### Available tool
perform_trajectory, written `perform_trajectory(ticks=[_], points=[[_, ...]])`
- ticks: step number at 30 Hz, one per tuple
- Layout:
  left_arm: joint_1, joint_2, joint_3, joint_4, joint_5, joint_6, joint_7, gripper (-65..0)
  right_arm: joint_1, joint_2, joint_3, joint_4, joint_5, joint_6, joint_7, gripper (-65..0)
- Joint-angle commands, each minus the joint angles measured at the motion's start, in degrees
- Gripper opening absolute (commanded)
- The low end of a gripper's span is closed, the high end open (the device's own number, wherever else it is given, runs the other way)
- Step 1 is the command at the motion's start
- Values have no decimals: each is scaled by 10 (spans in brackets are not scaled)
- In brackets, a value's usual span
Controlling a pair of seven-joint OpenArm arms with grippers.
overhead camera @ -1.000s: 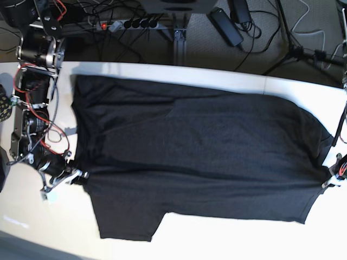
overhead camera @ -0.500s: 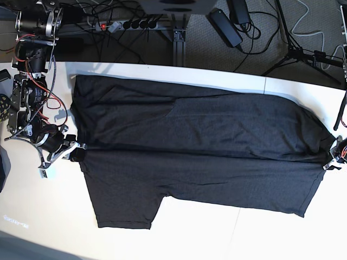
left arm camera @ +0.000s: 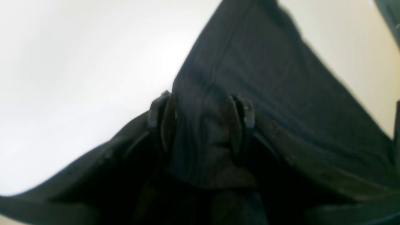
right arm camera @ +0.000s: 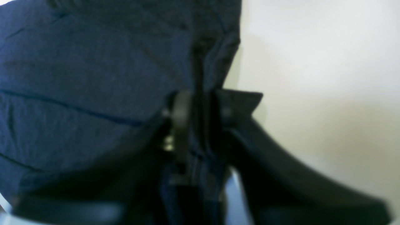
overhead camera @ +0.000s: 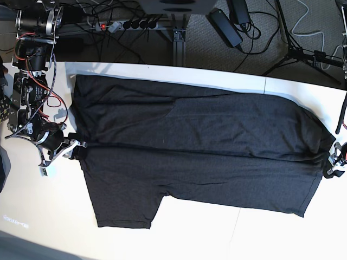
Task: Fold the T-shirt properly
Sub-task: 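Grasp the shirt's side edge with the left gripper near the hem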
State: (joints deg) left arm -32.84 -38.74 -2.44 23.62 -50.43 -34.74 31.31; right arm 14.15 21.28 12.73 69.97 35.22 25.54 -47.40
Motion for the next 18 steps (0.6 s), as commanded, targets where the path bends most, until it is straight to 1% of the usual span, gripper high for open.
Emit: perform_trajectory(ticks=[1,3,4,7,9,10,13,17,18], points=[[-16,-14,-12,21,-7,-8,-9,-345,14,11,3,11,8,38,13,-434],[-16,-14,-24,46,2,-2,-10,-345,14,11,3,11,8,38,14,-371],[-16,-14,-24,61,11,-2,-12,-345,14,11,3,11,8,38,17,-356],[-16,-12,-24,96,40,3,-35,-345,14,11,5,11,8,38,22,-355],[-16,-11,-24,103,54,33,-61,-345,14,11,5,11,8,38,26,-355],[-17,-11,-24,102,63,42,-75,-345,14,11,6,11,8,38,26,-355],[-18,-3,-19,101,88,43,-96,-345,16,11,6,11,8,38,26,-355],[-19,20,7,100,121,45,-109,-345,16,11,6,11,8,38,26,-355],[-19,26,16,97,129,52,-115,-345,15,11,6,11,8,38,26,-355]])
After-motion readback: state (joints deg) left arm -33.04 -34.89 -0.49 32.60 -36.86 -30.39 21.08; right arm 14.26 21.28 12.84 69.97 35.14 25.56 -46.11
